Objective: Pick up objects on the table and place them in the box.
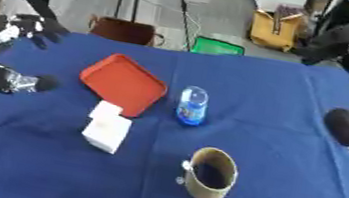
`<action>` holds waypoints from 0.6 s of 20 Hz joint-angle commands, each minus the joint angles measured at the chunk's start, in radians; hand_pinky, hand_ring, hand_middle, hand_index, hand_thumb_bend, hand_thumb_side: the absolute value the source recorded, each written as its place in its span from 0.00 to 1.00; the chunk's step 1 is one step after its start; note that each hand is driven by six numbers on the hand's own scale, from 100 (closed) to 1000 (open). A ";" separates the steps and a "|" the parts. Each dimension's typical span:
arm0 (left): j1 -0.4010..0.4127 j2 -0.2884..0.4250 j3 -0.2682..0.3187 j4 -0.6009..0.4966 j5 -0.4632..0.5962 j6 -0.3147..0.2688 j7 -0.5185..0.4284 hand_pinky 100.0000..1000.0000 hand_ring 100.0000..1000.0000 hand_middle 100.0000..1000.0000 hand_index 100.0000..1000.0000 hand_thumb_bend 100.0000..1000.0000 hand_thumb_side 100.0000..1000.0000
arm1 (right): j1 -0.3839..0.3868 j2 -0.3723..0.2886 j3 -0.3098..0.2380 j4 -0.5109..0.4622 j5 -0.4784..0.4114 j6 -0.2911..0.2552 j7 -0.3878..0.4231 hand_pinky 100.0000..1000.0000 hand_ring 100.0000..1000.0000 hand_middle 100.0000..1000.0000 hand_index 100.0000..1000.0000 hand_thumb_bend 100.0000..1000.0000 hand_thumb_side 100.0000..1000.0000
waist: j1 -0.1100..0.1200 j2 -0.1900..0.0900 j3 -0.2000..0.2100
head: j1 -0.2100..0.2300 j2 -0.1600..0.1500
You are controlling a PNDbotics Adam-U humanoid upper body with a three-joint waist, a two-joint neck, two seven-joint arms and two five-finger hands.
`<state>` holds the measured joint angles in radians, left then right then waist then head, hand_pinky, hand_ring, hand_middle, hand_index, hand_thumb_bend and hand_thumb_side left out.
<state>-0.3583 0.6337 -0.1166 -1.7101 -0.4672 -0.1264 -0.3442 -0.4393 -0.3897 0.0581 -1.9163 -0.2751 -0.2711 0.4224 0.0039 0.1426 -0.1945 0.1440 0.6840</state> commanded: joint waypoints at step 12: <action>-0.115 -0.151 -0.126 0.293 -0.202 -0.077 0.169 0.63 0.75 0.78 0.89 0.55 0.62 | -0.016 -0.002 0.002 -0.018 -0.005 -0.001 0.008 0.75 0.61 0.66 0.77 0.53 0.32 | -0.013 -0.016 -0.008 | -0.002 0.001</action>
<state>-0.4515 0.4796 -0.2398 -1.4225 -0.6631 -0.1958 -0.1940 -0.4398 -0.3808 0.0624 -1.9164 -0.2752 -0.2690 0.4267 -0.0090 0.1424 -0.2027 0.1442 0.6843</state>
